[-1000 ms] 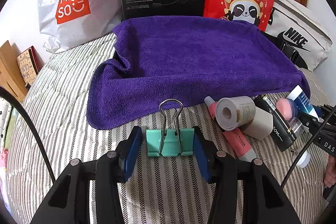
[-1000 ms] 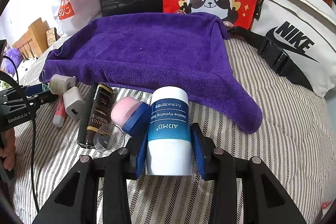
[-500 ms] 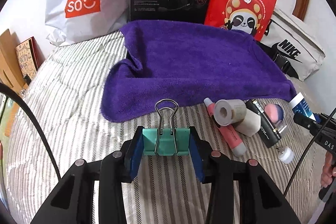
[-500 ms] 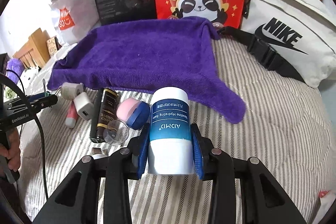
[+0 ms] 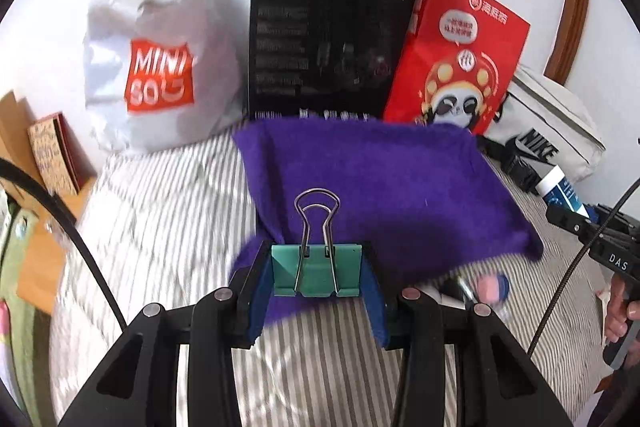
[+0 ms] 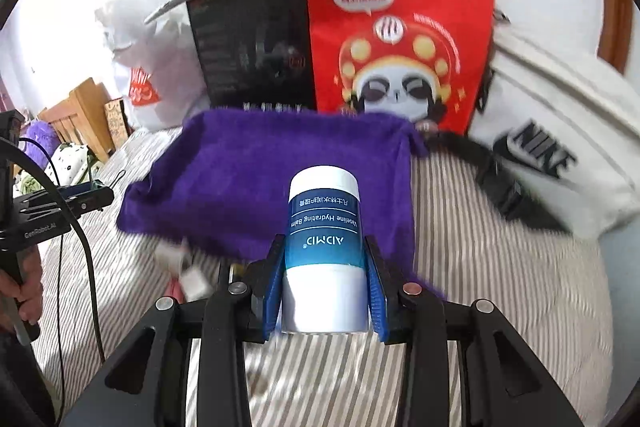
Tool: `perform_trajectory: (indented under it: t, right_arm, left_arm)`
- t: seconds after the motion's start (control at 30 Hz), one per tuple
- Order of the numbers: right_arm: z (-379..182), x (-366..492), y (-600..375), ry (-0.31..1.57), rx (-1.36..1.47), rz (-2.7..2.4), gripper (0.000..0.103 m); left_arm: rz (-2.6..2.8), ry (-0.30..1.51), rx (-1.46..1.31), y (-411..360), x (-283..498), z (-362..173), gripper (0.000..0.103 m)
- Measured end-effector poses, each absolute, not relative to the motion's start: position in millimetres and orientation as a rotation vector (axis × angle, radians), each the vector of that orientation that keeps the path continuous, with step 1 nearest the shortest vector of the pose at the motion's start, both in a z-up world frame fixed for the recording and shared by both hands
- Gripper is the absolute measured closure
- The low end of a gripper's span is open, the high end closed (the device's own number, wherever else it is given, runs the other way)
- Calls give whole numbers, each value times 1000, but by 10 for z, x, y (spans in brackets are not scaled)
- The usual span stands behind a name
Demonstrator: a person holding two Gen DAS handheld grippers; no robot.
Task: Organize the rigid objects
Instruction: 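Carry the clip with the left tool while the right tool sets the bottle on the purple towel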
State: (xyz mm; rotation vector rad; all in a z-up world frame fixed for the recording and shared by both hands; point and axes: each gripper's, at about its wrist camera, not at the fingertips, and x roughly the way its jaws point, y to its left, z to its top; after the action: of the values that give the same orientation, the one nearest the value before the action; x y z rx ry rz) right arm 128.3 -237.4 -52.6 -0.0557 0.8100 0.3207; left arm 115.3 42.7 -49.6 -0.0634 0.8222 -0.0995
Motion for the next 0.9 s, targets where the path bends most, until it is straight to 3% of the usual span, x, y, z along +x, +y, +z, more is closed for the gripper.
perform_trajectory:
  t: [0.37,0.9]
  right_arm:
    - [-320,2198,-2209,775,-55,333,67]
    - [-949,2824,-2136,904,-74,310,67]
  left_arm:
    - [-101,811,-69,380,1999,-360,64]
    - [-80,883,-102,468,2428,-686,64]
